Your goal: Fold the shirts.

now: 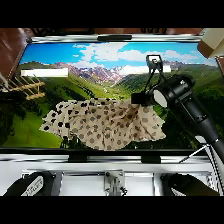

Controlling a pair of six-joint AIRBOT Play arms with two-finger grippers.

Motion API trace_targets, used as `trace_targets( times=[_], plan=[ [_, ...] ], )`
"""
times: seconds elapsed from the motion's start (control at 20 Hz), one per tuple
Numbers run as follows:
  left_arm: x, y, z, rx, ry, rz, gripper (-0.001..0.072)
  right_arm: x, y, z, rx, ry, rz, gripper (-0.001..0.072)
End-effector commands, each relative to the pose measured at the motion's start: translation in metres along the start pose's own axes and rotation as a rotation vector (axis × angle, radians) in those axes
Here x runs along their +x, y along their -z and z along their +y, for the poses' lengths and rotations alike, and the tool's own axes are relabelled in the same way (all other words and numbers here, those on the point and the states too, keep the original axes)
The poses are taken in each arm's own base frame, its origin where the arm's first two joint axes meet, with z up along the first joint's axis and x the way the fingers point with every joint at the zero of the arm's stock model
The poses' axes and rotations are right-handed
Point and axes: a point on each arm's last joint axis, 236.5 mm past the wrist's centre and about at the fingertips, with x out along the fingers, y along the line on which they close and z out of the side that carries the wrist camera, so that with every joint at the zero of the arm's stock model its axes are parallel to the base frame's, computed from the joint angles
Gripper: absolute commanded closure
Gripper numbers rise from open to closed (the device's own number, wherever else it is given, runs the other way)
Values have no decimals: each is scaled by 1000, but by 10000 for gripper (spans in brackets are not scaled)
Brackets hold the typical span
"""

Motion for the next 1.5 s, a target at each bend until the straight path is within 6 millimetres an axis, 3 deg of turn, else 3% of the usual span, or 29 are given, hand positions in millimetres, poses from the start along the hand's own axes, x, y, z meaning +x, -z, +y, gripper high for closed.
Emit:
trace_targets(
  times=[0.0,0.05,0.15,0.3,0.45,0.6,0.7,0.85,1.15,1.25,1.35,1.45],
  plan=[
    [-41,58,-114,306,215,137,664,-24,-21,-25,30,89,-59,654],
    [-51,77,-121,395,195,176,663,-29,-24,-30,33,110,-66,653],
    [-69,101,-116,472,117,194,664,-36,-26,-40,27,146,-69,653],
    [-88,164,-116,621,147,345,664,-39,-22,-52,22,197,-54,653],
    [-103,205,-135,863,263,360,664,-38,-18,-53,23,200,-38,653],
    [-111,240,-121,1017,225,472,665,-39,-13,-55,11,210,-15,653],
    [-111,257,-121,1063,223,510,664,-40,-11,-56,-5,215,-4,653],
    [-107,262,-121,1083,185,492,664,-40,-8,-58,-20,222,10,653],
    [-74,256,-174,899,265,339,665,-47,-9,-55,-43,192,-6,653],
    [-68,257,-187,914,287,329,665,-54,-12,-55,-43,178,-33,653],
    [-60,267,-188,979,280,379,665,-62,-17,-55,-36,159,-70,653],
    [-52,265,-191,1011,263,372,665,-68,-20,-53,-32,139,-95,653]
  ],
)
